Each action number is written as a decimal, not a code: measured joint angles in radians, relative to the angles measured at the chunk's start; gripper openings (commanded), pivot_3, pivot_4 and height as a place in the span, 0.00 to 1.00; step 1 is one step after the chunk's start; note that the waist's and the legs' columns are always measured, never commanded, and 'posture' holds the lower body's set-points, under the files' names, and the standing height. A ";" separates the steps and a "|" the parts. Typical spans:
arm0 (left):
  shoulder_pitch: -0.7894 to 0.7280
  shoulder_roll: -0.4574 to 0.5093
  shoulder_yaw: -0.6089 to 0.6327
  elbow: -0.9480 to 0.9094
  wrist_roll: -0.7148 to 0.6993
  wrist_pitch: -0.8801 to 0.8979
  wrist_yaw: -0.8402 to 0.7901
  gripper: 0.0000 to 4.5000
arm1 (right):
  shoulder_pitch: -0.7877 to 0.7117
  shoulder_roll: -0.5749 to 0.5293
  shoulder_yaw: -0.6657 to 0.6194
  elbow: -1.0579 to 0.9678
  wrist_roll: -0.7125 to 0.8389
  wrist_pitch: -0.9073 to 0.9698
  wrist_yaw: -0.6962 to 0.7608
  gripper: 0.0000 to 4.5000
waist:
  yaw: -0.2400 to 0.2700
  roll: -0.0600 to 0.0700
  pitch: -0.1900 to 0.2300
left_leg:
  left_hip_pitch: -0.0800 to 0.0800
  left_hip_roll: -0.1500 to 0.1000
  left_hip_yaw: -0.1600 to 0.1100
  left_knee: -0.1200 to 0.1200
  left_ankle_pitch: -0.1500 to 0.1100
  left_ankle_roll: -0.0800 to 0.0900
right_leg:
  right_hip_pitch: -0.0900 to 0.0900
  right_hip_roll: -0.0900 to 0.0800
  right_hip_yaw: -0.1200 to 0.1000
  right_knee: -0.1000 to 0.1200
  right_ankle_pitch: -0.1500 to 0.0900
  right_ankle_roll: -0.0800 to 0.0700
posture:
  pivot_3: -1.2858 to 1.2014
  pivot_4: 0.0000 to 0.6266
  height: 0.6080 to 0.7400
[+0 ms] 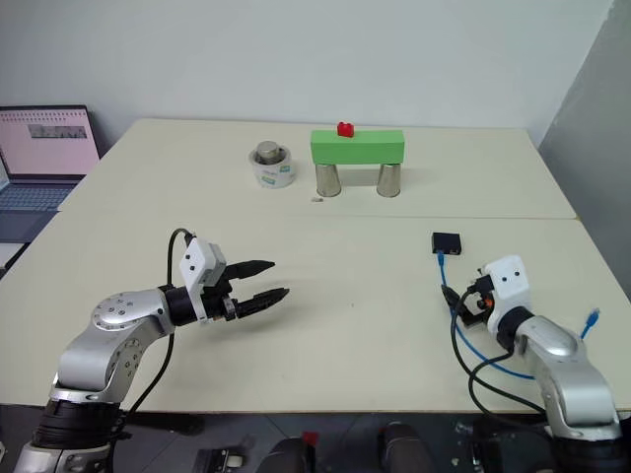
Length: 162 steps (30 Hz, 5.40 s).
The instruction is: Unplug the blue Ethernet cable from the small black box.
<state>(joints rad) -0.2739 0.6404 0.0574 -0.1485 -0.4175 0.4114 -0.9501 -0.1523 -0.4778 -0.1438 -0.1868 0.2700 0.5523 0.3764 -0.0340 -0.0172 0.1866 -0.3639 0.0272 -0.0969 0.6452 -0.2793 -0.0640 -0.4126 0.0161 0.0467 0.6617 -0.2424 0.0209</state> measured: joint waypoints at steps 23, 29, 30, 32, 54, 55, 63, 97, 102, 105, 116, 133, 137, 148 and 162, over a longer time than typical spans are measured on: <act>-0.032 -0.009 -0.024 -0.003 -0.001 -0.005 0.001 0.79 | -0.260 0.240 0.087 0.349 -0.172 -0.092 -0.226 0.19 | -0.013 0.000 0.000 | 0.001 0.000 0.000 0.000 0.000 0.000 | 0.000 0.000 0.001 0.002 0.000 0.000 | 0.52 0.24 1.00; -0.033 -0.012 -0.025 0.021 0.002 -0.007 0.001 0.79 | -0.246 0.183 0.136 0.319 -0.204 -0.094 -0.179 0.03 | -0.011 0.000 0.000 | 0.000 0.000 0.000 0.000 0.000 0.000 | 0.000 0.000 0.000 0.001 0.000 0.000 | 0.52 0.24 1.00; -0.034 -0.018 -0.025 0.034 -0.002 -0.002 0.002 0.79 | -0.230 0.151 0.165 0.301 -0.219 -0.116 -0.141 0.03 | -0.010 0.000 0.000 | 0.000 0.000 0.000 0.000 0.000 0.000 | -0.001 0.000 0.000 0.001 0.000 0.000 | 0.52 0.24 1.00; -0.035 -0.028 -0.021 0.049 -0.013 0.012 0.006 0.79 | -0.207 0.105 0.217 0.269 -0.245 -0.167 -0.080 0.03 | -0.011 0.000 0.000 | -0.001 0.000 0.000 0.000 0.000 0.000 | -0.002 0.000 0.001 0.001 0.000 0.000 | 0.52 0.24 1.00; -0.113 -0.023 0.047 0.042 -0.389 0.417 -0.104 0.79 | -0.421 -0.123 0.559 0.295 -0.615 -1.298 0.190 0.03 | -0.016 0.000 0.001 | -0.001 0.000 0.000 0.001 0.000 0.000 | -0.002 0.000 0.001 0.002 0.000 -0.001 | 0.52 0.24 1.00; -0.114 -0.034 0.047 0.041 -0.396 0.418 -0.099 0.79 | -0.431 -0.114 0.559 0.307 -0.620 -1.307 0.188 0.03 | -0.016 0.000 0.001 | -0.001 0.000 0.000 0.001 0.000 0.000 | -0.002 0.000 0.001 0.002 0.000 -0.001 | 0.52 0.24 1.00; -0.115 -0.047 0.047 0.041 -0.406 0.427 -0.093 0.49 | -0.440 -0.090 0.557 0.337 -0.648 -1.329 0.176 0.03 | -0.014 0.000 0.001 | -0.001 0.000 0.000 0.001 0.000 0.000 | -0.002 0.000 0.001 0.003 0.001 -0.001 | 0.52 0.24 1.00; -0.292 -0.016 -0.130 0.218 -0.232 0.191 -0.438 0.18 | -0.293 -0.241 0.378 -0.273 0.485 -0.058 0.361 0.57 | 0.000 0.000 0.001 | 0.000 0.000 -0.002 0.001 0.000 0.000 | 0.000 0.000 -0.002 0.002 0.000 -0.002 | 0.52 0.24 1.00; -0.300 -0.030 -0.138 0.238 -0.216 0.165 -0.470 0.18 | -0.313 -0.177 0.361 -0.238 0.563 0.106 0.334 0.57 | 0.000 0.000 0.001 | -0.002 0.000 -0.002 0.001 0.000 0.001 | -0.002 0.000 -0.001 0.001 0.000 -0.002 | 0.52 0.24 1.00; -0.300 -0.036 -0.141 0.237 -0.215 0.158 -0.480 0.18 | -0.336 -0.158 0.360 -0.215 0.576 0.170 0.341 0.57 | 0.001 0.000 0.001 | -0.003 0.000 -0.002 0.001 0.000 0.001 | -0.003 0.000 -0.002 0.001 0.000 -0.002 | 0.52 0.24 1.00; -0.293 -0.036 -0.140 0.230 -0.212 0.151 -0.483 0.18 | -0.348 -0.094 0.359 -0.182 0.581 0.275 0.383 0.57 | 0.000 0.000 0.001 | -0.003 0.000 -0.002 0.001 0.000 0.001 | -0.003 0.000 -0.002 0.001 0.000 -0.002 | 0.52 0.24 1.00; -0.293 -0.032 -0.141 0.222 -0.204 0.146 -0.497 0.18 | -0.352 -0.084 0.350 -0.135 0.532 0.280 0.442 0.02 | -0.001 0.000 0.001 | -0.003 0.000 -0.002 0.001 0.000 0.001 | -0.003 0.001 -0.002 0.001 0.000 -0.001 | 0.52 0.24 1.00; -0.292 -0.032 -0.141 0.219 -0.204 0.145 -0.503 0.18 | -0.361 -0.087 0.350 -0.126 0.528 0.282 0.468 0.01 | -0.001 0.000 0.001 | -0.003 0.000 -0.002 0.001 0.000 0.001 | -0.003 0.001 -0.002 0.001 0.000 -0.001 | 0.52 0.24 1.00; -0.284 -0.028 -0.148 0.199 -0.193 0.126 -0.500 0.18 | -0.376 -0.096 0.351 -0.120 0.503 0.296 0.506 0.01 | -0.001 0.000 0.001 | -0.003 0.000 -0.002 0.001 0.000 0.001 | -0.003 0.001 -0.002 0.001 0.000 -0.001 | 0.52 0.24 1.00; -0.230 0.038 -0.135 0.230 -0.147 0.101 -0.470 0.18 | -0.464 -0.083 0.284 0.234 0.213 0.087 0.336 0.01 | -0.005 0.000 0.001 | -0.003 0.000 0.001 0.001 0.000 0.001 | -0.004 0.000 0.001 0.002 0.001 0.000 | 0.52 0.24 1.00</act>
<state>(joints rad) -0.5039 0.6782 -0.0778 0.0815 -0.5643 0.5128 -1.4201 -0.6166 -0.5612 0.1401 0.0473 0.4834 0.6392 0.7127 -0.0394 -0.0170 0.1881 -0.3665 0.0270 -0.0959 0.6461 -0.2790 -0.0633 -0.4167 0.0164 0.0472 0.6637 -0.2417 0.0208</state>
